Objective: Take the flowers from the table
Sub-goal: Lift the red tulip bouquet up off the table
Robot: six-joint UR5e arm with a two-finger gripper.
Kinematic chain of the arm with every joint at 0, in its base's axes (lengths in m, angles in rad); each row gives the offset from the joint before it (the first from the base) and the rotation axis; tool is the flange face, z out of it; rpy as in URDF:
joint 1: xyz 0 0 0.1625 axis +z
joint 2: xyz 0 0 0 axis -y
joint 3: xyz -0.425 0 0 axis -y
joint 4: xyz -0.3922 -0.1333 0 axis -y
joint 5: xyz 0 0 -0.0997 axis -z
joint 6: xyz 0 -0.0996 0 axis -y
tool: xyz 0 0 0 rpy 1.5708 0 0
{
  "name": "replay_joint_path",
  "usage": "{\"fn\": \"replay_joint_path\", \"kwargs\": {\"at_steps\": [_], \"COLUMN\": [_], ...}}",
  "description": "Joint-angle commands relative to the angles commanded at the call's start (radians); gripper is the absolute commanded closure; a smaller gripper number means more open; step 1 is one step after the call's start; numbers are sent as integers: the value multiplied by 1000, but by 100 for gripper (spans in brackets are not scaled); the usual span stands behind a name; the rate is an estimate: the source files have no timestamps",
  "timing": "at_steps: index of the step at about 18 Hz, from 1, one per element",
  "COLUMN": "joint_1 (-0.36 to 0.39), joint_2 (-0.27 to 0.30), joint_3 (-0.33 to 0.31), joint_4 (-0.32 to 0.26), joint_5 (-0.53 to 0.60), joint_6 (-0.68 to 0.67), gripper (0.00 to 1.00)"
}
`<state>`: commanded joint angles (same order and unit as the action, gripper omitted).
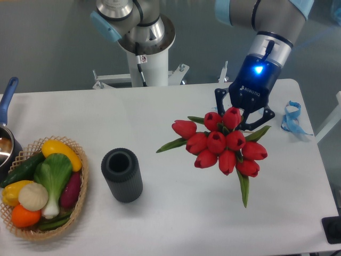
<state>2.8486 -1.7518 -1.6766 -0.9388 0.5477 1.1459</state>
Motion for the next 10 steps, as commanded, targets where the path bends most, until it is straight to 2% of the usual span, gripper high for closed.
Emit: {"fn": "replay_joint_path", "kwargs": {"at_steps": [10], "joint_1": [12], "joint_2": [0], "joint_3": [-2], "joint_4": [0], "joint_5": [-29], "joint_6": [0], "gripper": [85]}}
